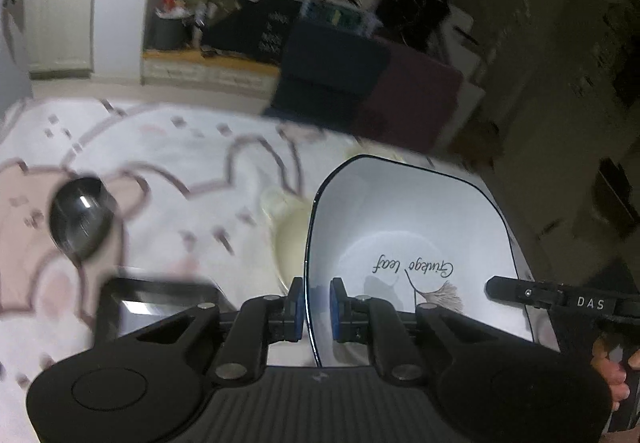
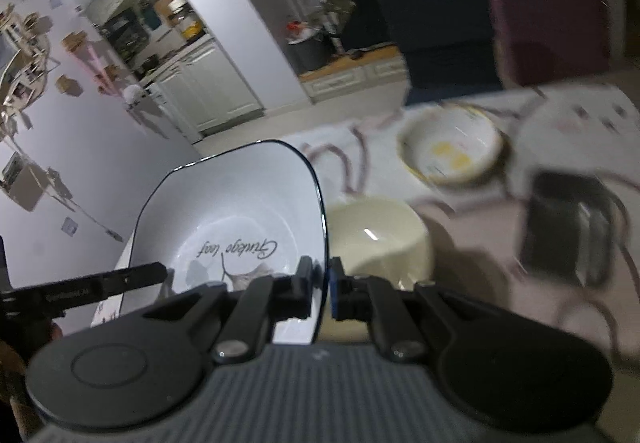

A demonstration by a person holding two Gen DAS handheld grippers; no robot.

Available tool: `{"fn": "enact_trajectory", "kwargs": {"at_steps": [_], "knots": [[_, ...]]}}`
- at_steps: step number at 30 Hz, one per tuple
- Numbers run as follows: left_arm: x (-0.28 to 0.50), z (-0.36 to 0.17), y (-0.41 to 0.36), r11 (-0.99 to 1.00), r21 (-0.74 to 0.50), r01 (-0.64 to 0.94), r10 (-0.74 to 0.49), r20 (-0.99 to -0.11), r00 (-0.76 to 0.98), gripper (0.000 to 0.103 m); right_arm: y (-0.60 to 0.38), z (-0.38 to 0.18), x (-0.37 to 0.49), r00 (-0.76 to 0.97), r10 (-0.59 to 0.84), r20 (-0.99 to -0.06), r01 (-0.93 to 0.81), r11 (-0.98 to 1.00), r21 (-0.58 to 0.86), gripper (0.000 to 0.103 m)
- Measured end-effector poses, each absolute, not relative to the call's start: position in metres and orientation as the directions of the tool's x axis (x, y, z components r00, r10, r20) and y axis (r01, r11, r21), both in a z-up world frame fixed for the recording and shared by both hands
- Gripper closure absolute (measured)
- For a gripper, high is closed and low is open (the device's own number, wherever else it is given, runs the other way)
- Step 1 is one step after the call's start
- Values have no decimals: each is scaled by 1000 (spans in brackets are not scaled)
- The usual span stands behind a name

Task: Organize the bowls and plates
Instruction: 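Lift the white plate off the table with both tools, then lower the white plate onto the cloth and open both tools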

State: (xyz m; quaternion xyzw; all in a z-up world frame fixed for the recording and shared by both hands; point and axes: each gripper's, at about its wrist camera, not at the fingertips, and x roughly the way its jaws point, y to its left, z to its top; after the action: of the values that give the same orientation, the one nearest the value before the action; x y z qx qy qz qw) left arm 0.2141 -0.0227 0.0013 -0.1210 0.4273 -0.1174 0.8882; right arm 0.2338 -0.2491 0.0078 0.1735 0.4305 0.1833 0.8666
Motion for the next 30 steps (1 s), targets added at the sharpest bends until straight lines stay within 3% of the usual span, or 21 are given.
{"fn": "enact_trajectory", "kwargs": {"at_steps": [14, 18, 30], "knots": [[178, -117, -68, 936, -344, 79, -349, -866, 359, 89, -312, -93, 150, 411, 371, -833, -4, 914, 406, 93], [187, -130, -67, 943, -328, 62, -329, -884, 333, 88, -309, -126, 151, 336, 349, -875, 6, 928, 373, 92], [210, -144, -75, 954, -292, 64, -297, -906, 303, 86, -295, -139, 194, 303, 293, -907, 32, 948, 317, 89]]}}
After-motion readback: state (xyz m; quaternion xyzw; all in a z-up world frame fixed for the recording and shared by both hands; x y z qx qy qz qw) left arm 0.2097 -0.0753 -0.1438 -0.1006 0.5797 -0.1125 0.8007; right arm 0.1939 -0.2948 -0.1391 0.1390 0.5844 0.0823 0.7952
